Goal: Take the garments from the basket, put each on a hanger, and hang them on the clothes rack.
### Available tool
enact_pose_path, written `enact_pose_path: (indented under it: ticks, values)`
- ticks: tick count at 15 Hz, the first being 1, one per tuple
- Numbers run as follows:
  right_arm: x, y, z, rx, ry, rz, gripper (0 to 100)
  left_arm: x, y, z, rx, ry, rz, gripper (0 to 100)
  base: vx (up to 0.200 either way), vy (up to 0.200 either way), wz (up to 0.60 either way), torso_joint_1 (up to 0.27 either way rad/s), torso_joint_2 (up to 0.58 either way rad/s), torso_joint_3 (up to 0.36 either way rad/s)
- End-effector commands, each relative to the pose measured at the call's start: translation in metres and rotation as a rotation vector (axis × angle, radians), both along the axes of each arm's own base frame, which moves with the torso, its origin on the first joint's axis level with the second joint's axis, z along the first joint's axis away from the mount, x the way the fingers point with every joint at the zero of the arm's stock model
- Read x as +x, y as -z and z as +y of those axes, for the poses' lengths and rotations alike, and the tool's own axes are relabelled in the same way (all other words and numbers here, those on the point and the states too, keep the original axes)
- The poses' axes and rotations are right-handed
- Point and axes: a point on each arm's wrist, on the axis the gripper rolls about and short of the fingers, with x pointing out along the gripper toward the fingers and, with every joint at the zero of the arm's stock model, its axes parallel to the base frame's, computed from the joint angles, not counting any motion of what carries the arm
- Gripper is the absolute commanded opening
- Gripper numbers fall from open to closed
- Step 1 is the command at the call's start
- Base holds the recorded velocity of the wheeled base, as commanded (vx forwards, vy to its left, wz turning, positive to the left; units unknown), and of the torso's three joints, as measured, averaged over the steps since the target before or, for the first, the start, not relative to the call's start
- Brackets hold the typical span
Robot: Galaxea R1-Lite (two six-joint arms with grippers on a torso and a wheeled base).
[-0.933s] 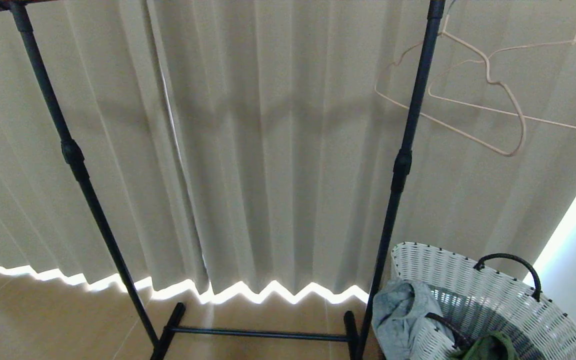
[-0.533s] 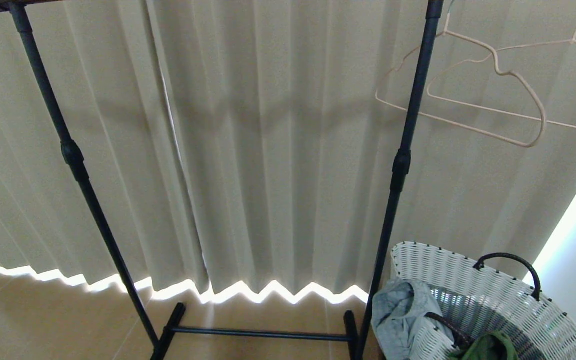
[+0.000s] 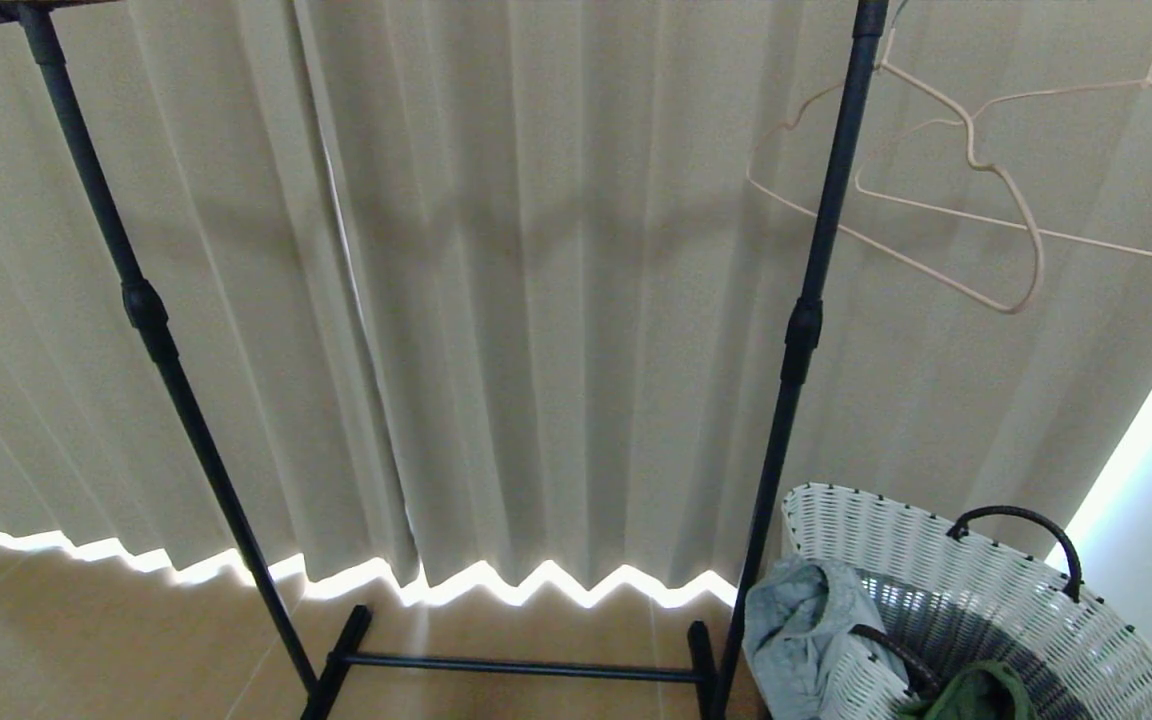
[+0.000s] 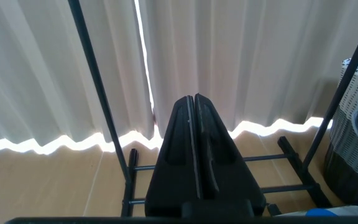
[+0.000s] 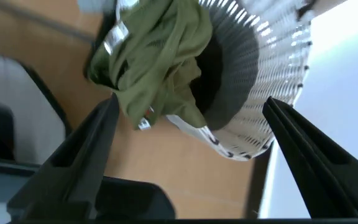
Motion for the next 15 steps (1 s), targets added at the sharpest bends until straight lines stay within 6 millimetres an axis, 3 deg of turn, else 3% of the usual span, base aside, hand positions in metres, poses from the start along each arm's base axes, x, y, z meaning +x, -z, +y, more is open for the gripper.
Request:
enact_pose_path:
  ticks: [1,6,15]
  values:
    - [0.043,0.015,0.002,-0.054,-0.061,0.22,100,0.0,0.0,0.0,0.0,0.0,0.0,0,0.0,0.0,0.0,0.0,0.0,0.0]
    - [0.096,0.043,0.002,-0.1,-0.084,0.297,100,0.0,0.0,0.0,0.0,0.0,0.0,0,0.0,0.0,0.0,0.0,0.0,0.0]
    - [0.145,0.05,-0.004,-0.195,0.01,0.301,100,0.0,0.0,0.0,0.0,0.0,0.0,0,0.0,0.0,0.0,0.0,0.0,0.0]
